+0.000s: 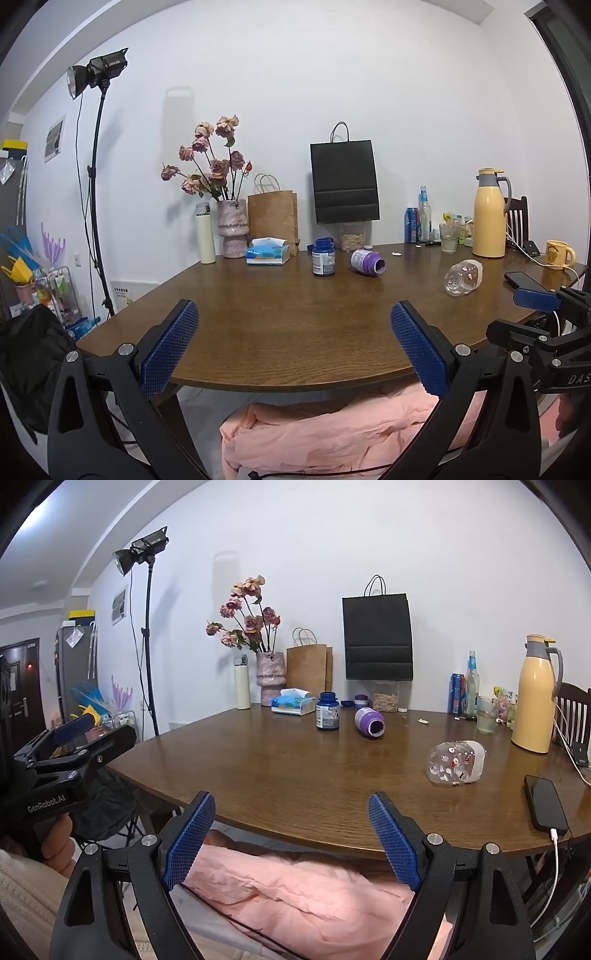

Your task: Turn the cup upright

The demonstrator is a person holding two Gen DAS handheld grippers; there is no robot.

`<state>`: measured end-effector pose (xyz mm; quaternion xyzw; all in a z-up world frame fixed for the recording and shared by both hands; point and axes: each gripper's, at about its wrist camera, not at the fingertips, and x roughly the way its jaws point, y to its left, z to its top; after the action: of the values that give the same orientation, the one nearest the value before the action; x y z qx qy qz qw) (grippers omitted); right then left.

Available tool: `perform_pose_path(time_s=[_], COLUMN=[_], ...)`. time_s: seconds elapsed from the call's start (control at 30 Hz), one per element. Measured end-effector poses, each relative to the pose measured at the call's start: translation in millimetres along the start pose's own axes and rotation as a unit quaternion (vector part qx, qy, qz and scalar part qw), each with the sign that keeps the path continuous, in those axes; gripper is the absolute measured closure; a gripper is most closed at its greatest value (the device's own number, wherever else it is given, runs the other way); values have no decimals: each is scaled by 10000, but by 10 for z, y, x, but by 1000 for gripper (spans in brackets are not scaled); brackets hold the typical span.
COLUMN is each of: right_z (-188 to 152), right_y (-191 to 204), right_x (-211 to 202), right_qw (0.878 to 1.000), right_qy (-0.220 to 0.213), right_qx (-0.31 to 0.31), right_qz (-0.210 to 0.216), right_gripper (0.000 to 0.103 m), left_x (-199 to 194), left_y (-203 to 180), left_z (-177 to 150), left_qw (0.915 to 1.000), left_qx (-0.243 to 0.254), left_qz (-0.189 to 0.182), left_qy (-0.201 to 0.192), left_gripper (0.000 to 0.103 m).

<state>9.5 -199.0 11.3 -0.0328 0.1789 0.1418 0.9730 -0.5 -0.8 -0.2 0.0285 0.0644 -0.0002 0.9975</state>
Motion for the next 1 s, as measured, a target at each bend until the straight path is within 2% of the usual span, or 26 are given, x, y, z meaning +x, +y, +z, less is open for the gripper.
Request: perform_pose_path(time_s=[1.0], right_z=[-15], right_y=[5], right_x=[17], right_qw=[10000], right_qy=[35], right_qx=[35], right_qz=[46], right_gripper=[14], left_x=[26], left_y=[-18], left_z=[21], left_qw=[10000], left_qx=[-6], left_qz=[-3], left_qy=[6], left_gripper=[0])
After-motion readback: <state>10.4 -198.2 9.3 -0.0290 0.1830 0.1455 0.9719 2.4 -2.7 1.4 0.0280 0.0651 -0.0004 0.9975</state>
